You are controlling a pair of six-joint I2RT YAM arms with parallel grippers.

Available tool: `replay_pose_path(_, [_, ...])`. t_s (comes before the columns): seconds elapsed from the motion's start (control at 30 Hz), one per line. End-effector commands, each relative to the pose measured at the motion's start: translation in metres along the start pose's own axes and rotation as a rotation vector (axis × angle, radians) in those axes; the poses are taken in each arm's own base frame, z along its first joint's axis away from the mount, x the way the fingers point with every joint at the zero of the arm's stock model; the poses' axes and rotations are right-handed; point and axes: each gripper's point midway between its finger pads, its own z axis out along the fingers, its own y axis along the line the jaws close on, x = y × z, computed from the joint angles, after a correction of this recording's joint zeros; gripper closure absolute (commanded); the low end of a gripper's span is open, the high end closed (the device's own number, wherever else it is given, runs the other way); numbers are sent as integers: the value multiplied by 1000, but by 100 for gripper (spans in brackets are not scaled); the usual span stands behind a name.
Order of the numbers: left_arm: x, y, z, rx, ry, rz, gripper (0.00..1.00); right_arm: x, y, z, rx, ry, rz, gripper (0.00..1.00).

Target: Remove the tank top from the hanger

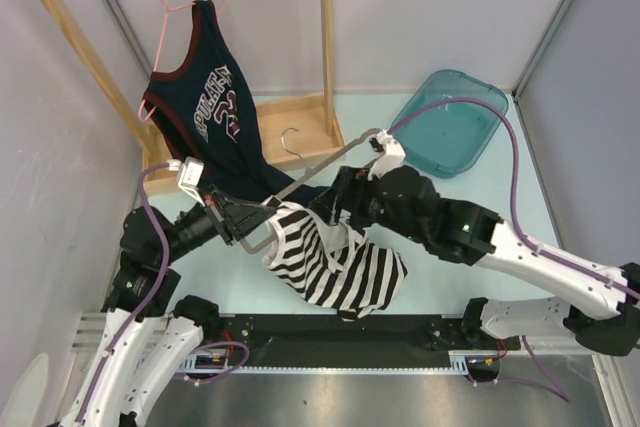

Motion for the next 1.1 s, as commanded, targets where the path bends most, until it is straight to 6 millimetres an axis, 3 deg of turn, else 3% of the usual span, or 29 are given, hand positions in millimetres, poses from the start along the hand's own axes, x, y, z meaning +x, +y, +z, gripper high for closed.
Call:
replay_pose_path(0.0, [-11, 6, -8, -70, -76, 52, 100, -40, 39, 14, -38, -209, 165, 17])
replay_pose_path(0.1, [-12, 8, -12, -94, -86, 77, 100, -41, 59, 20, -63, -217, 133, 21])
replay_pose_path(0.37, [-13, 4, -16, -104, -80, 104, 100, -54, 75, 20, -69, -290, 118, 31])
replay_pose_path(0.53, [-16, -4, -18, -72, -88, 123, 100, -45, 75, 38, -52, -278, 137, 33])
replay_pose_path(0.83, [-22, -15, -20, -35, -116, 143, 100, -37, 74, 52, -34, -268, 164, 34])
replay_pose_path(1.07, [-22, -20, -18, 0, -108, 145, 100, -50, 66, 57, -6, -328, 150, 39])
